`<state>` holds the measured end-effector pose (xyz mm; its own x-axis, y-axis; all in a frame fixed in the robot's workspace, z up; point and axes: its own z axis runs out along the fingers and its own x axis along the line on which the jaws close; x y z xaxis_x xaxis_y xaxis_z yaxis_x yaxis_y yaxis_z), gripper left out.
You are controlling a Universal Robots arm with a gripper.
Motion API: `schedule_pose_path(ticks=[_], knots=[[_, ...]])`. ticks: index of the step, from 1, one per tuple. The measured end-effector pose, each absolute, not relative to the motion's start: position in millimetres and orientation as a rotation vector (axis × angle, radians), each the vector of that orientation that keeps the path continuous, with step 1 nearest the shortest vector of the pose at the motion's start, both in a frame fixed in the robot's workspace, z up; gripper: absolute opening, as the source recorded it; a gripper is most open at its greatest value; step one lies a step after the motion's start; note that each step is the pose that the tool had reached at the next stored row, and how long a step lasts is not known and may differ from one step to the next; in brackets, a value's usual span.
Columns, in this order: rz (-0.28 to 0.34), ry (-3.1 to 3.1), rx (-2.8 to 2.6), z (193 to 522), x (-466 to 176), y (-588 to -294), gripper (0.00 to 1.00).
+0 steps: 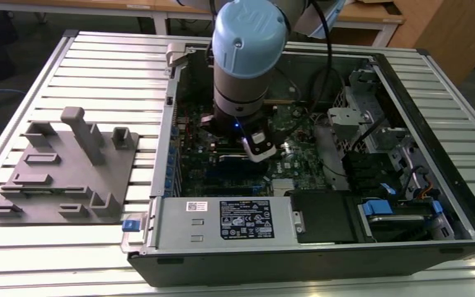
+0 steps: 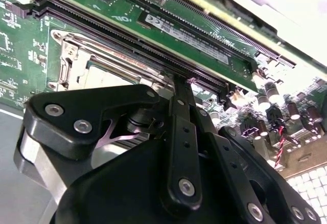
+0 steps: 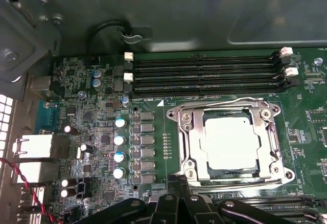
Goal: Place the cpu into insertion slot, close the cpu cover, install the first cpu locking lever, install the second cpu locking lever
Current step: 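Install the second cpu locking lever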
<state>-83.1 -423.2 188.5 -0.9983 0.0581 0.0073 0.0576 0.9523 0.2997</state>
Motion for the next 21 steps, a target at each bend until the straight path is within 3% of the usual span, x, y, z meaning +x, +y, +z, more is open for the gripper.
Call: schedule_pose_path(ticks=[21], knots=[[0.462,3.104,0.092,187.0,-85.8,-418.4,0.10]])
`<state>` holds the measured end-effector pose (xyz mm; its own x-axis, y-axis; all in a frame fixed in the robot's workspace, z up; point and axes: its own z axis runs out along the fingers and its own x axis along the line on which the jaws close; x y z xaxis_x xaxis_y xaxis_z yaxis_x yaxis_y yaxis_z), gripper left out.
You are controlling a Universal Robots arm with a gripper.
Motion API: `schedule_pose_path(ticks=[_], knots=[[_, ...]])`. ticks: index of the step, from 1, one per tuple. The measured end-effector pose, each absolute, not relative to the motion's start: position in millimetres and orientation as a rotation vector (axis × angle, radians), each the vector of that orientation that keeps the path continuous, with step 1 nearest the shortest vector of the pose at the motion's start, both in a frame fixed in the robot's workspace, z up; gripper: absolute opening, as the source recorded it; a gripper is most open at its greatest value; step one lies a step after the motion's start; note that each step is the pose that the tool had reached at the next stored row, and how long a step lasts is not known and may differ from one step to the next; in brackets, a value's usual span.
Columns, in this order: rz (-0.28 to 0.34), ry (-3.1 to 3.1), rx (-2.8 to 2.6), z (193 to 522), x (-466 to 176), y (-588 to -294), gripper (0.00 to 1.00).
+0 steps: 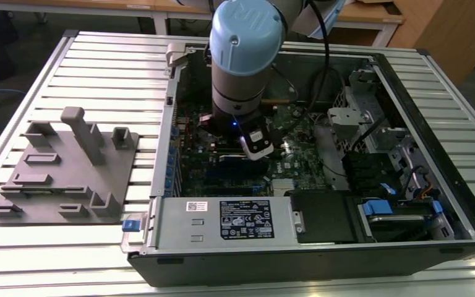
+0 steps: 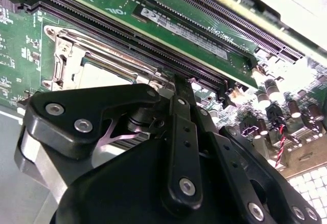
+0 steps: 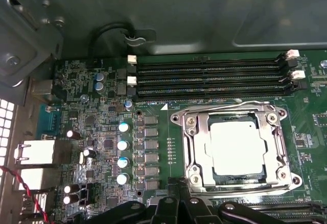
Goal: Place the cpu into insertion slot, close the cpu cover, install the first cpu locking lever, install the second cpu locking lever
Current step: 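Install the second cpu locking lever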
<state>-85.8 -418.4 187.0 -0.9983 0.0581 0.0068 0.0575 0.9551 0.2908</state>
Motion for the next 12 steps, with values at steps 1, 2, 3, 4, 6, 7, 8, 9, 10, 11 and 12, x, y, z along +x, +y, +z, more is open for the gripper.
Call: schedule_pose_path(ticks=[1,2,3,4,6,7,8,9,10,11,12], knots=[[0.460,3.104,0.092,187.0,-85.8,-418.2,0.10],[0.458,3.105,0.092,187.0,-85.8,-418.0,0.10],[0.456,3.105,0.092,187.1,-85.8,-417.8,0.10],[0.455,3.105,0.092,187.0,-85.8,-417.5,0.10],[0.453,3.105,0.092,187.1,-85.8,-416.9,0.10],[0.452,3.105,0.092,187.1,-85.8,-416.5,0.10],[0.451,3.106,0.092,187.1,-85.8,-416.1,0.10],[0.448,3.106,0.092,187.2,-85.8,-415.4,0.10],[0.445,3.106,0.092,187.2,-85.8,-415.0,0.10],[0.441,3.106,0.092,187.2,-85.8,-414.7,0.10],[0.437,3.107,0.092,187.2,-85.8,-414.5,0.10]])
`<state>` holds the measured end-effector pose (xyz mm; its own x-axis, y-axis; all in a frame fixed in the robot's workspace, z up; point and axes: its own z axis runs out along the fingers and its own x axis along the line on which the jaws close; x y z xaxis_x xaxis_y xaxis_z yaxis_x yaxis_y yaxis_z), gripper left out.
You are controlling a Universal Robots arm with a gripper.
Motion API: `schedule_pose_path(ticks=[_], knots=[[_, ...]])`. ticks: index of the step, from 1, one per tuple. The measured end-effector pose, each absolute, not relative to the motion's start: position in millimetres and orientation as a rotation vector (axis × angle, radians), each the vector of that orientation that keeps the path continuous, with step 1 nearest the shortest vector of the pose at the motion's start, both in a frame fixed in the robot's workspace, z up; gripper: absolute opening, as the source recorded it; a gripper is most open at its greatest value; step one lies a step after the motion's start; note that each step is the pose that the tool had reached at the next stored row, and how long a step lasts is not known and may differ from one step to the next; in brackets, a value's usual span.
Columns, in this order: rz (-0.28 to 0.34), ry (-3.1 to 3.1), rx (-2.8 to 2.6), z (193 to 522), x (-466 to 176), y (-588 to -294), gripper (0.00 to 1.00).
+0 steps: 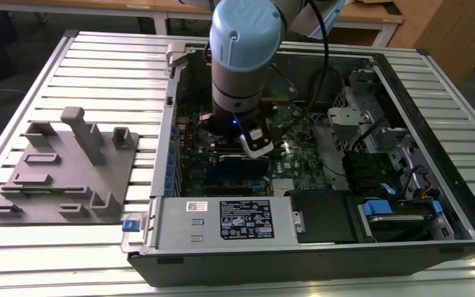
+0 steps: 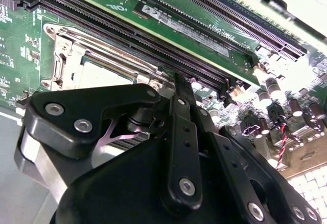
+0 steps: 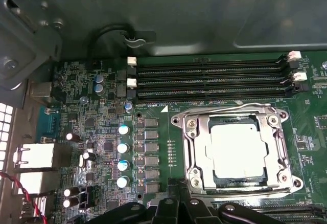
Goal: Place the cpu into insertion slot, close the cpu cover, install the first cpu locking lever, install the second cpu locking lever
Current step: 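Install the second cpu locking lever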
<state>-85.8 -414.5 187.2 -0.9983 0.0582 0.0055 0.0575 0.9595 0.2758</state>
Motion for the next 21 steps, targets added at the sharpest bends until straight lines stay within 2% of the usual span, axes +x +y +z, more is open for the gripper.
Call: schedule_pose_path(ticks=[5,21], knots=[[0.383,3.111,0.091,186.7,-85.7,-413.9,0.10],[0.379,3.112,0.091,197.3,-85.9,-414.4,0.10]])
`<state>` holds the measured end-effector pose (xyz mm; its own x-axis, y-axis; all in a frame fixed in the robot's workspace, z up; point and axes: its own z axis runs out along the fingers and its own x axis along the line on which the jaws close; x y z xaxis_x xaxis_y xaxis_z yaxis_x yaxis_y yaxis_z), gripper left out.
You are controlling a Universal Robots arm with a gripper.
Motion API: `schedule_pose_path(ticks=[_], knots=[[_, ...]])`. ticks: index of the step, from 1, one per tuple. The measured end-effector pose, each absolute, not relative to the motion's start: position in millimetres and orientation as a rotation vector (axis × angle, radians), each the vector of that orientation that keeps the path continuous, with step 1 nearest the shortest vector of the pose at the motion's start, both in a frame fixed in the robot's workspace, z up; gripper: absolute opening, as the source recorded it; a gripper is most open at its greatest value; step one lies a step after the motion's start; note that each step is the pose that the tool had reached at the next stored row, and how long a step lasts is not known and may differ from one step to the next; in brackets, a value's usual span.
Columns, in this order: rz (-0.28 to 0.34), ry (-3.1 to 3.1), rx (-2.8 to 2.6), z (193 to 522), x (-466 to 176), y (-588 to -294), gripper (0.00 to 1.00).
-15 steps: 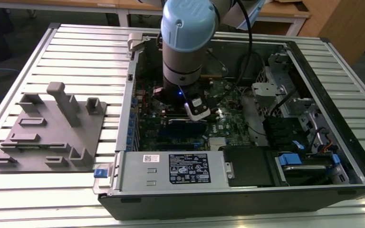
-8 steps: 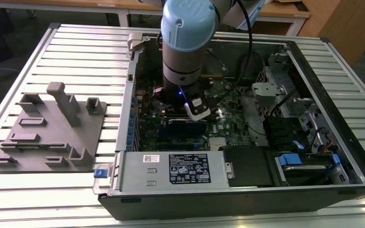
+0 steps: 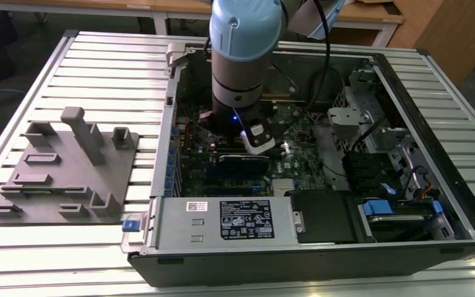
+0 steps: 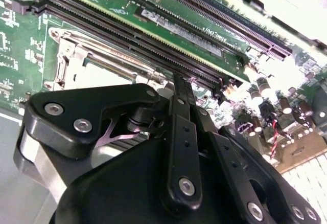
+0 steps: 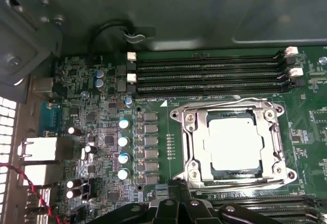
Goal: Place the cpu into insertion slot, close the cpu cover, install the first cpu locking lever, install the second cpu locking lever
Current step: 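Install the second cpu locking lever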
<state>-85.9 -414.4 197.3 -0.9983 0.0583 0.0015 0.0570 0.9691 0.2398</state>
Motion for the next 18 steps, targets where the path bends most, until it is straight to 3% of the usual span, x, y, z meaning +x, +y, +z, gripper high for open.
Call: schedule_pose_path(ticks=[18], knots=[[0.367,3.119,0.093,202.8,-77.0,-406.4,0.10]])
